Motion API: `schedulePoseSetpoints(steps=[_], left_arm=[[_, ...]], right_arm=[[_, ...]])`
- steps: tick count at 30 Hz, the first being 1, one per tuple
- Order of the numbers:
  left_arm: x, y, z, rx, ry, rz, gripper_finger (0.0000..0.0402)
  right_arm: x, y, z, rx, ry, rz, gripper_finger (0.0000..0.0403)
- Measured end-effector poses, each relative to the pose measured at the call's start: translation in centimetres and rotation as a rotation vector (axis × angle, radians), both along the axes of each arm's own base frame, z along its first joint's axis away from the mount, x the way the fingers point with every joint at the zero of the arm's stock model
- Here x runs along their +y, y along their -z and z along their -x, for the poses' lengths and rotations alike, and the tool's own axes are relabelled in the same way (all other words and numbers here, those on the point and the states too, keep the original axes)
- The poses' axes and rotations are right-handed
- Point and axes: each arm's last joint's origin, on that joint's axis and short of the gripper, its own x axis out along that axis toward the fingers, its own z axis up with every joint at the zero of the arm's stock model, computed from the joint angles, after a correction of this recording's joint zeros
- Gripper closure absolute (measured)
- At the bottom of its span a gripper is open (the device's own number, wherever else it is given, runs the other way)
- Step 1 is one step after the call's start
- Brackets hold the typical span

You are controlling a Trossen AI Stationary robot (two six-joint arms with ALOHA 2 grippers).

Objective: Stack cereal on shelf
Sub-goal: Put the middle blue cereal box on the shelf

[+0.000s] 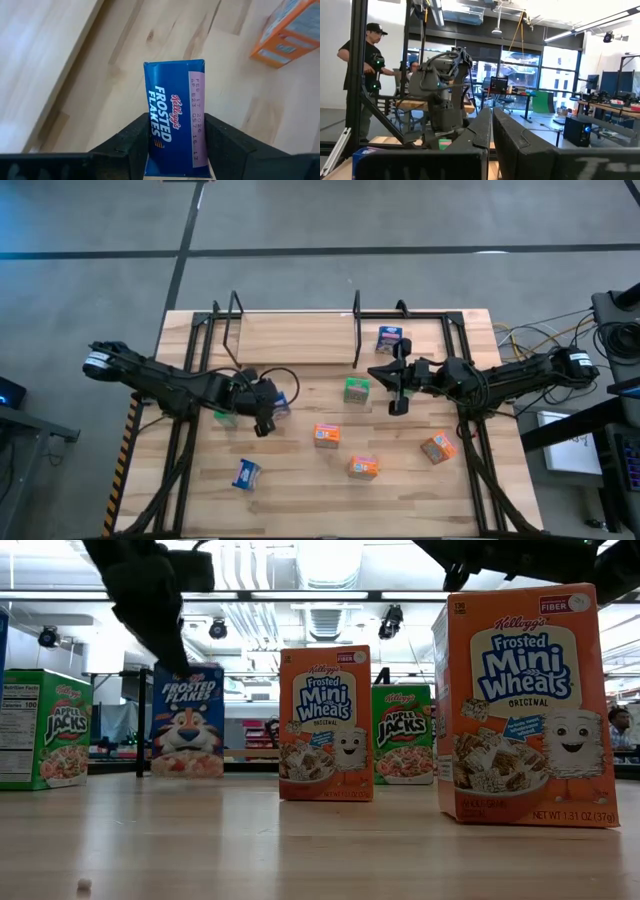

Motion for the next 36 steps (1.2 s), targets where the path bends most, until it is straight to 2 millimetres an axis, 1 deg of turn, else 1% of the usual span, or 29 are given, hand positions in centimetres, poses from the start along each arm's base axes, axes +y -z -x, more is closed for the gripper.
schedulePoseSetpoints(steps=[6,9,12,16,21,24,27,30,33,36], left_arm=[[-0.1,-2.1,-0.6,-0.019,0.120,-0.061,0.0247],[0.1,-3.1,-0.9,-0.021,0.200,-0.150,0.0247],[0.7,-4.2,-1.2,-0.019,0.255,-0.242,0.0247],[1.8,-6.2,-1.8,-0.038,0.298,-0.311,0.0247],[3.9,-8.3,-2.2,-0.039,0.347,-0.385,0.0247],[5.5,-9.0,-2.3,-0.036,0.386,-0.393,0.0247],[7.3,-9.1,-2.3,-0.021,0.408,-0.399,0.0247],[9.4,-8.5,-2.0,0.003,0.400,-0.402,0.0247],[11.4,-8.0,-1.7,0.003,0.382,-0.369,0.0247],[13.1,-7.9,-1.2,-0.013,0.355,-0.333,0.0247]], right_arm=[[0.0,0.0,0.0,0.000,0.000,0.000,0.0394],[0.0,0.0,0.0,0.000,0.000,0.000,0.0394],[0.0,0.0,0.0,0.000,-0.001,-0.002,0.0394],[0.0,0.0,0.0,0.000,-0.001,-0.002,0.0394],[0.0,0.0,0.0,0.000,-0.001,-0.002,0.0394],[0.0,0.0,0.0,0.000,-0.001,-0.001,0.0394],[0.0,0.0,0.0,0.000,0.000,0.000,0.0394],[0.0,0.0,0.0,0.001,0.000,0.000,0.0394],[0.0,0.0,0.0,0.001,0.001,0.003,0.0394],[0.0,0.0,0.0,0.001,0.002,0.005,0.0394]])
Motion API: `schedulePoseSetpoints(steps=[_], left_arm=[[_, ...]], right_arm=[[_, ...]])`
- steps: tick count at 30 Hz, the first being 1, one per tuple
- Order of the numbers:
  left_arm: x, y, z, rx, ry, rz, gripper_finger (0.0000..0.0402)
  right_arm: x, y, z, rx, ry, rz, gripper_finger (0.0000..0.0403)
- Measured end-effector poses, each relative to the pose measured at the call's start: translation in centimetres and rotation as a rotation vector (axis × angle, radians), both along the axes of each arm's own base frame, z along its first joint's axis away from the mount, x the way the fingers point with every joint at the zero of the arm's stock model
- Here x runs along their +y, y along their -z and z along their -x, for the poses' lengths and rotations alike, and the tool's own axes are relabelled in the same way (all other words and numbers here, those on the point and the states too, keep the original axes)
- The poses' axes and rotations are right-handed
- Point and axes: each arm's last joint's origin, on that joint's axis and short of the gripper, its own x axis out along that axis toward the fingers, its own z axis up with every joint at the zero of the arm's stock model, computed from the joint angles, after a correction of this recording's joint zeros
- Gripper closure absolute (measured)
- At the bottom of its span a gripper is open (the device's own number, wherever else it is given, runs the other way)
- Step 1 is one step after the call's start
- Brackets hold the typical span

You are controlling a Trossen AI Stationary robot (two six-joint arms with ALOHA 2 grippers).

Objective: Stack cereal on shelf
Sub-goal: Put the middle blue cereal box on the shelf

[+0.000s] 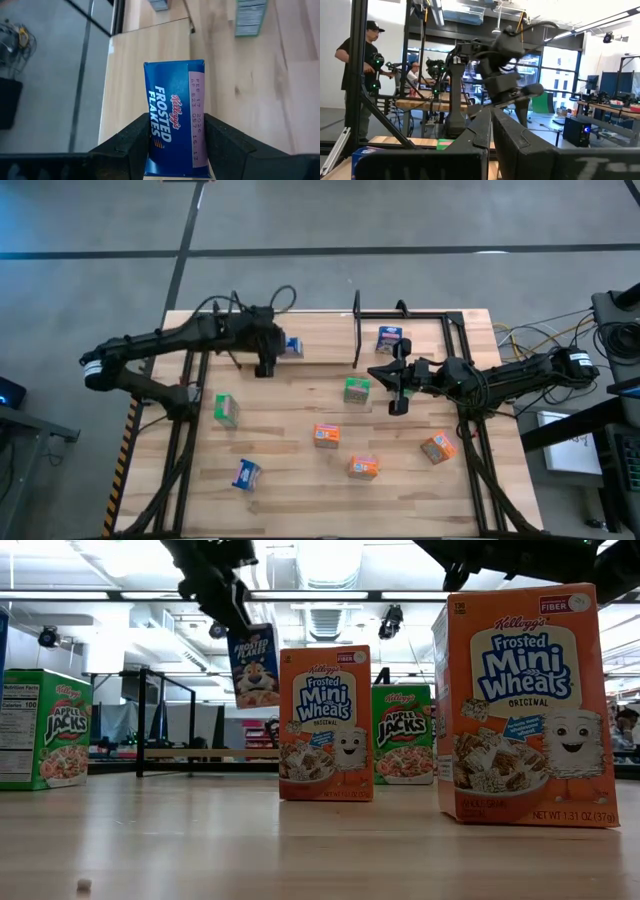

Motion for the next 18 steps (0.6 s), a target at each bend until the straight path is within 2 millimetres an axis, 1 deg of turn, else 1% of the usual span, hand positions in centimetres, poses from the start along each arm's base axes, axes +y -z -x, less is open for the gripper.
schedulePoseSetpoints(steps=[5,12,15,18], left_arm=[[2.3,0.0,0.7,-0.038,-0.057,0.027,0.0247],[4.2,0.4,1.4,-0.046,-0.108,0.007,0.0246],[4.8,1.0,1.5,-0.034,-0.122,0.004,0.0241],[5.7,2.2,1.3,-0.003,-0.139,0.019,0.0232]], right_arm=[[0.0,0.0,0.0,0.000,0.000,0.001,0.0394],[0.0,0.0,0.0,0.000,0.001,0.003,0.0394],[0.0,0.0,0.0,0.000,0.001,0.003,0.0394],[0.0,0.0,0.0,0.000,0.001,0.003,0.0394]])
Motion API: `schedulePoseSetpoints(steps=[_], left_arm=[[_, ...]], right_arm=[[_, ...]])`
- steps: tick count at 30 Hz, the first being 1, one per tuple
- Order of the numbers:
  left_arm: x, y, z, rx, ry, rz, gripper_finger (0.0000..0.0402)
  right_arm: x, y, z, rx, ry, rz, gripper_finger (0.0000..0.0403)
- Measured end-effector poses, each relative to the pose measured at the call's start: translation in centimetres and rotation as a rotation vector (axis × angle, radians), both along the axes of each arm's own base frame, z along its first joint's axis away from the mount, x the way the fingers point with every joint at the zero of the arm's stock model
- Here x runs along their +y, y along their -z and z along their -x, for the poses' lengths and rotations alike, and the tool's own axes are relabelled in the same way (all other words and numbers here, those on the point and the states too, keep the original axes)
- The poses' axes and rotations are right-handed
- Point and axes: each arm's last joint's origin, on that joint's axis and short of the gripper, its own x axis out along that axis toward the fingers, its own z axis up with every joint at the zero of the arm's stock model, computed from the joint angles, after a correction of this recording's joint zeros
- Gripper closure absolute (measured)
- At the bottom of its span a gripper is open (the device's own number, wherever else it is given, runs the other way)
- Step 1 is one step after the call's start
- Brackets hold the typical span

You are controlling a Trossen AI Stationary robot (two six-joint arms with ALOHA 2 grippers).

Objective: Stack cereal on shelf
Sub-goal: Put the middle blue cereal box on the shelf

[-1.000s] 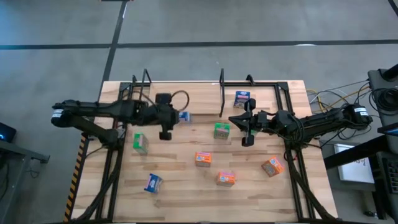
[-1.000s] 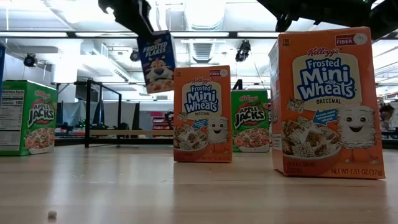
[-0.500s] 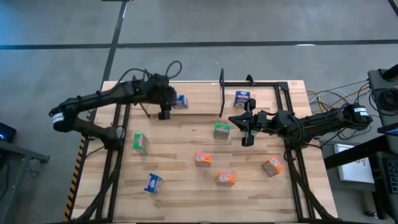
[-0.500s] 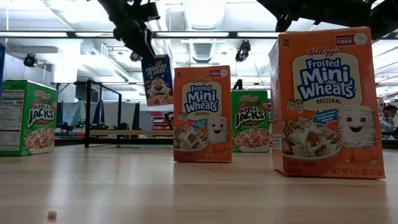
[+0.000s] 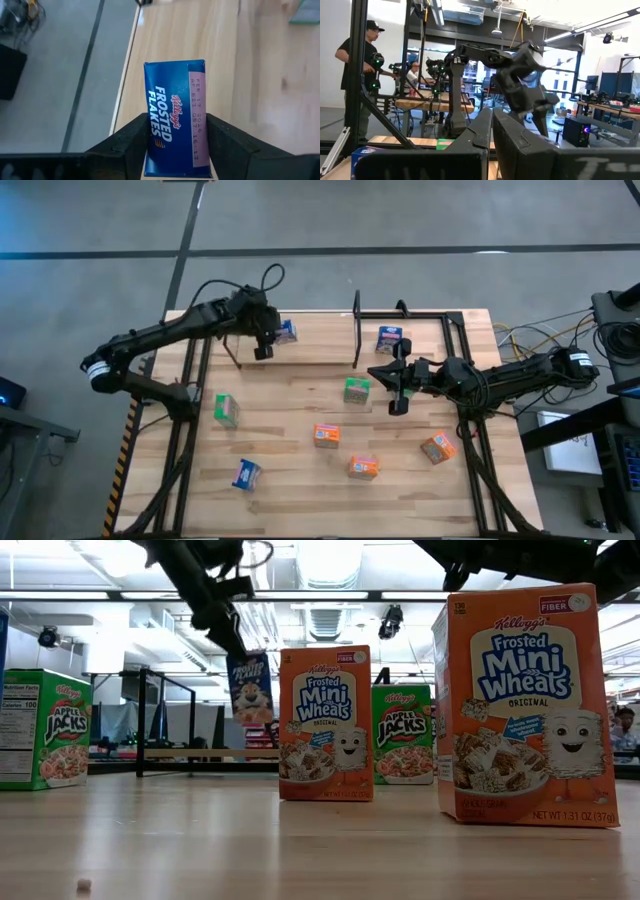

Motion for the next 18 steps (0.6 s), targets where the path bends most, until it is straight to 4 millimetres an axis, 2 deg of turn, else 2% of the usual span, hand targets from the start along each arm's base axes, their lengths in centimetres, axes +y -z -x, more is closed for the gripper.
schedulePoseSetpoints(steps=[10,18], left_arm=[[2.3,3.0,-1.4,0.084,-0.030,0.054,0.0184],[2.2,2.8,-1.2,0.084,-0.018,0.035,0.0156]], right_arm=[[0.0,0.0,0.0,0.000,-0.001,-0.003,0.0394],[0.0,0.0,0.0,0.000,-0.001,-0.003,0.0394]])
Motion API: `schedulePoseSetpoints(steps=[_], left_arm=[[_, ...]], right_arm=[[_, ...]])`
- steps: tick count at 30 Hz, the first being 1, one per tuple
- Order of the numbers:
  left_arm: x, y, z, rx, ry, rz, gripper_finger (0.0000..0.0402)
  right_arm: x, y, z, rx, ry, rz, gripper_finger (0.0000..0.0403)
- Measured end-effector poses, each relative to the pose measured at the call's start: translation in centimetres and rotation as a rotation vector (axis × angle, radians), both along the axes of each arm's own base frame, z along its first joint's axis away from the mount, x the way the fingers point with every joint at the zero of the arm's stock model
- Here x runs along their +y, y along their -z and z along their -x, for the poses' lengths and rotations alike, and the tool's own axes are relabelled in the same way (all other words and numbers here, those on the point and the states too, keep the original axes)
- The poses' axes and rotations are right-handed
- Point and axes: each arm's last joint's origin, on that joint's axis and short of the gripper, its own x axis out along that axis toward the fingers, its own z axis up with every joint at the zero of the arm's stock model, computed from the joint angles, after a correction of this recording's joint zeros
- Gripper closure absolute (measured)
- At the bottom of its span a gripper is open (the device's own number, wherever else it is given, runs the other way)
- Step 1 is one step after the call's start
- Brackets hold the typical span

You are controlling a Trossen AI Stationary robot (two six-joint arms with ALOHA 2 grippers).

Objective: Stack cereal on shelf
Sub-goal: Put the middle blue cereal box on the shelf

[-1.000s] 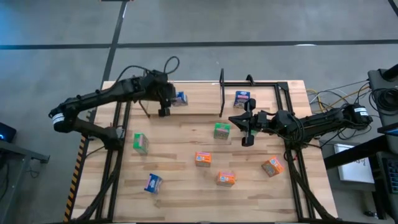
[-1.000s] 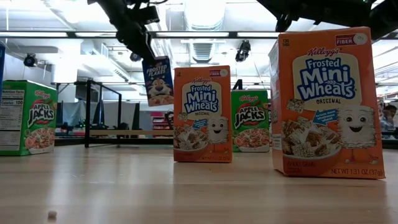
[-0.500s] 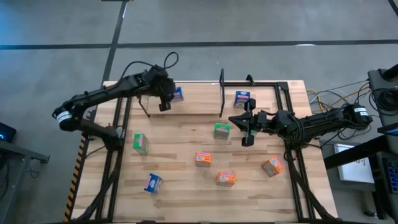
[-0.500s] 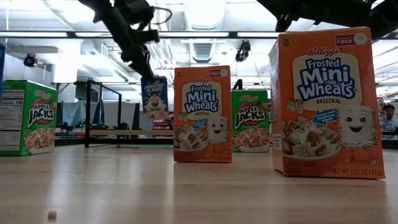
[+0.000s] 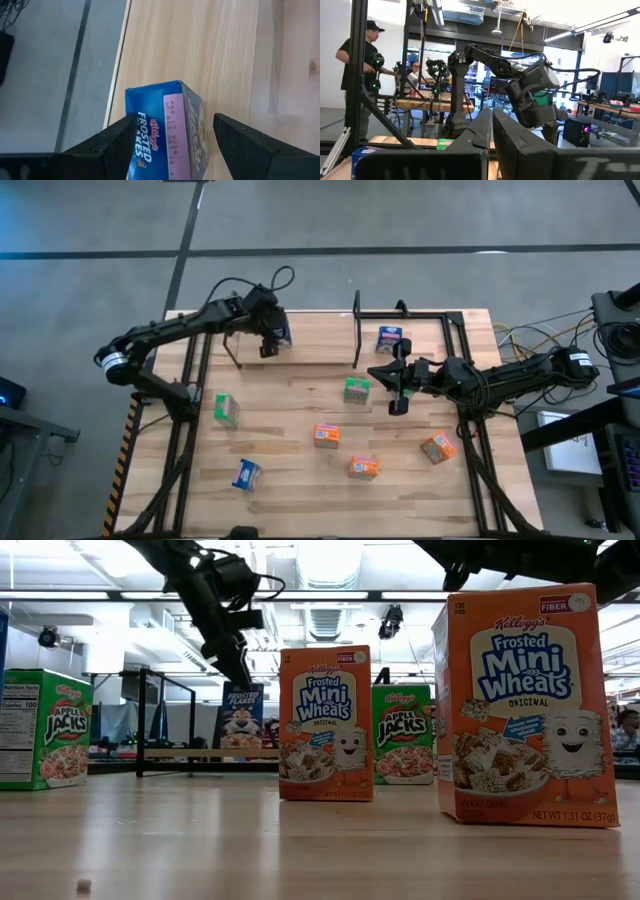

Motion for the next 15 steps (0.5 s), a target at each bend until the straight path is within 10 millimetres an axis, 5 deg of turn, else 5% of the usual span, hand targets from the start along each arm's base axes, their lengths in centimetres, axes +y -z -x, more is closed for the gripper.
schedulePoseSetpoints(steps=[15], left_arm=[[-6.1,-5.6,2.2,-0.305,-0.072,0.084,0.0167]], right_arm=[[0.0,-0.8,-0.3,0.002,0.009,0.026,0.0394]])
